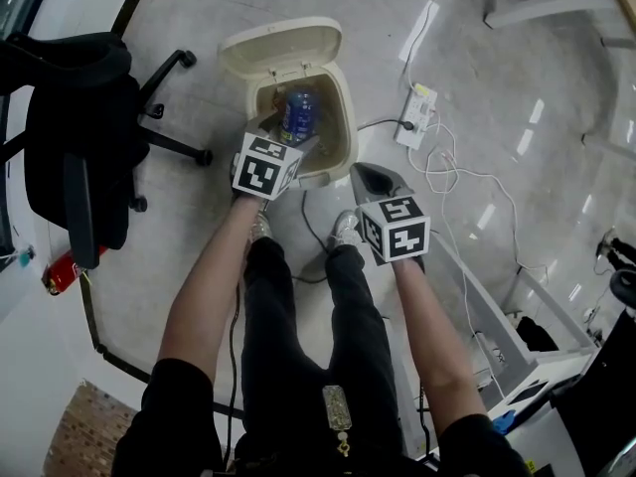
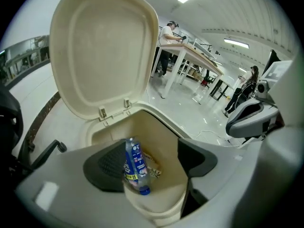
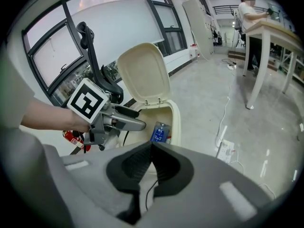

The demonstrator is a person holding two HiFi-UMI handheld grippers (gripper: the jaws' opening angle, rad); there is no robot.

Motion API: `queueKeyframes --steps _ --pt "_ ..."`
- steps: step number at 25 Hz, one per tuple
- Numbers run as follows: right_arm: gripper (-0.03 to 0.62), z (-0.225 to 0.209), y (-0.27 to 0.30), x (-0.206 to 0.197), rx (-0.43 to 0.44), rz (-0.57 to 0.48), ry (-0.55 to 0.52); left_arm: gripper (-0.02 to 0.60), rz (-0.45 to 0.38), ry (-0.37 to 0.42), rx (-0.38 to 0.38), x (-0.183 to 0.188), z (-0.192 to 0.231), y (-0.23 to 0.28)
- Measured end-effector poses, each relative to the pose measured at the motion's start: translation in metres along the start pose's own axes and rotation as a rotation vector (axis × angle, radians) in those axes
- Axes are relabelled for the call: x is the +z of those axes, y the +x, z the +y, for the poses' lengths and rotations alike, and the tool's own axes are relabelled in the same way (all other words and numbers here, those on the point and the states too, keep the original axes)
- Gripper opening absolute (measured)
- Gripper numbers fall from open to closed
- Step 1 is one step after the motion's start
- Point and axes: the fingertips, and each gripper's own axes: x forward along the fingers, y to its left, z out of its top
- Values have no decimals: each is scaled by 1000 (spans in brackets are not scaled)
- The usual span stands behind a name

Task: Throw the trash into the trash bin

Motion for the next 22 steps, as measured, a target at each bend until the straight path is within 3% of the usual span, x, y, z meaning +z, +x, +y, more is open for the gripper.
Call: queueKeyframes --steps 5,6,16,22 --pt "3 13 -3 31 -5 -32 -5 26 -64 46 104 20 26 -40" --pt "3 16 -2 38 -4 -41 -8 6 -77 54 119 24 32 -48" --pt "3 42 -4 108 -7 -101 -47 6 -202 26 240 99 121 -133" --pt "3 48 -12 110 -24 -102 -44 6 -274 31 210 162 140 -151"
